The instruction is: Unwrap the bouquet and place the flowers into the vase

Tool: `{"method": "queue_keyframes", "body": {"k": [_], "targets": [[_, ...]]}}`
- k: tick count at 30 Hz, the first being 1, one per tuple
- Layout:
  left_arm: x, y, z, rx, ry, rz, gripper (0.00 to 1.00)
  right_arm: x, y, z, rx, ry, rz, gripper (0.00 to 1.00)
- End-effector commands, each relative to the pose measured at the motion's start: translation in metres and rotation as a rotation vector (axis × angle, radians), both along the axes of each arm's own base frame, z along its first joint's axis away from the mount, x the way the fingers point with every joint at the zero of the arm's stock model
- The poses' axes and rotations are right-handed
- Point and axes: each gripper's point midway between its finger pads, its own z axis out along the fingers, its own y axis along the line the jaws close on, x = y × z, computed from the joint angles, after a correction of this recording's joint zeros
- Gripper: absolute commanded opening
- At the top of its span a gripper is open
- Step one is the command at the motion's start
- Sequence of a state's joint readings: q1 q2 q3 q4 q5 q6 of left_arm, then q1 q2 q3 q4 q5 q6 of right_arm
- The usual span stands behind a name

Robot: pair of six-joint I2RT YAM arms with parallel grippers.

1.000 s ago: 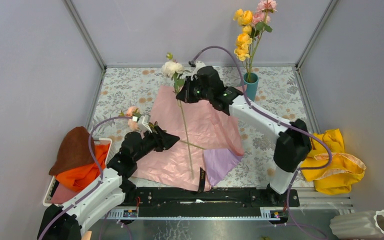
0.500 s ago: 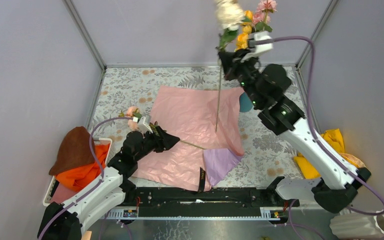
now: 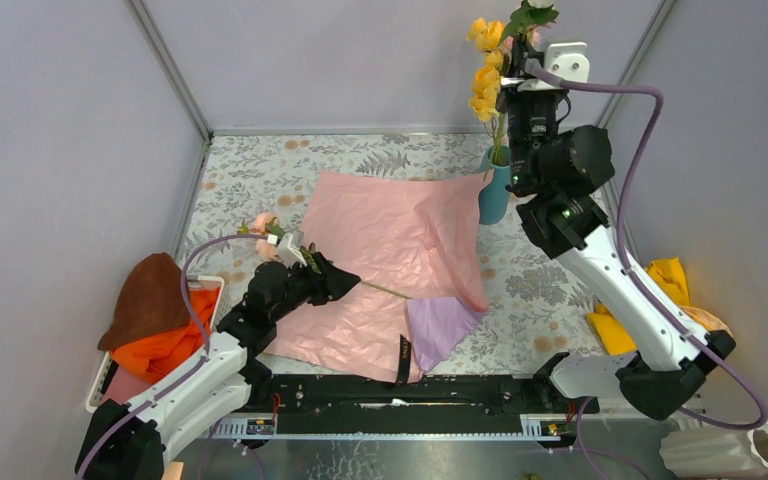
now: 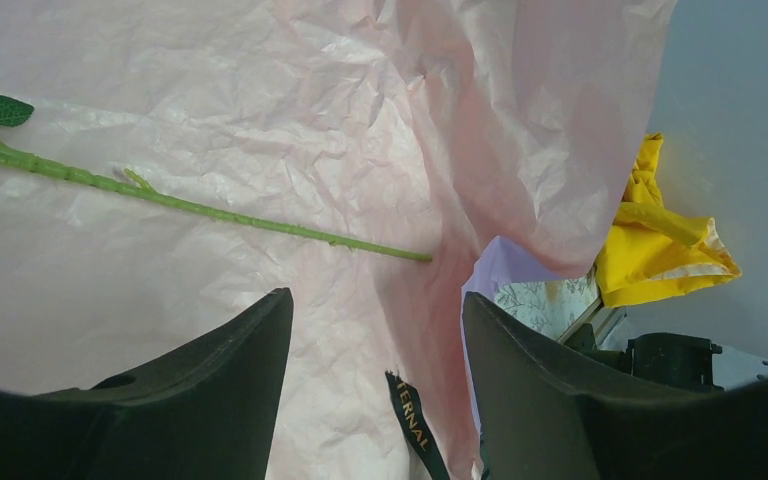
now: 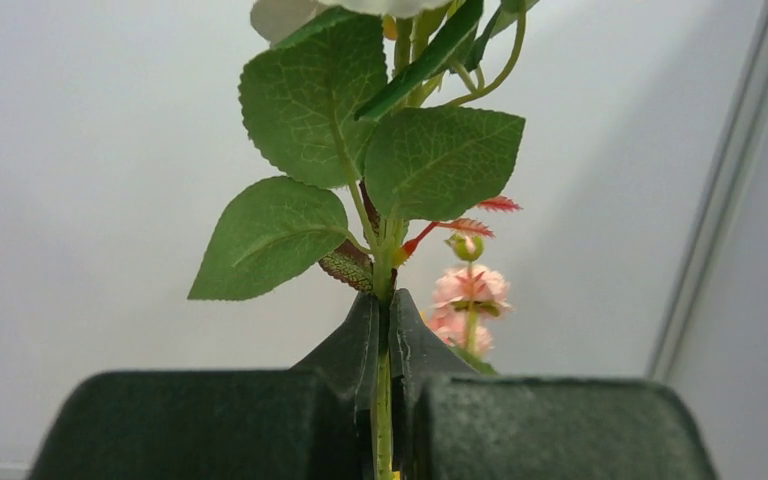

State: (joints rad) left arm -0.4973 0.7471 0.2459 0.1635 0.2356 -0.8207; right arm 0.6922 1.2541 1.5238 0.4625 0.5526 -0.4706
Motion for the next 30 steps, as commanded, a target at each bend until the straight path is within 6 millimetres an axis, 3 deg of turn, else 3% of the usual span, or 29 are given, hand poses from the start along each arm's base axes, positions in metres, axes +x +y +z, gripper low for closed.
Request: {"method": "queue_keyframes", "body": {"k": [1,13,22,30], "targets": [[0.007,-0.005,0.021,-0.038,-0.062,-0.002,0.7,0.005,-0.031,0.035,-0.006,-0.094,-0.148,0.0],[0.009,-0.006,0.019,-0.03,-0.057,0.001,0.7,0.054,-0.054,0.03,-0.021,-0.12,-0.249,0.0],[0.011,-0.003,0.013,-0.008,-0.05,0.013,0.7,0.081,-0.055,0.022,0.012,-0.103,-0.22,0.0],[0.01,-0.002,0.011,-0.006,-0.047,0.015,0.7,0.096,-0.049,-0.008,0.032,-0.047,-0.195,0.0]]}}
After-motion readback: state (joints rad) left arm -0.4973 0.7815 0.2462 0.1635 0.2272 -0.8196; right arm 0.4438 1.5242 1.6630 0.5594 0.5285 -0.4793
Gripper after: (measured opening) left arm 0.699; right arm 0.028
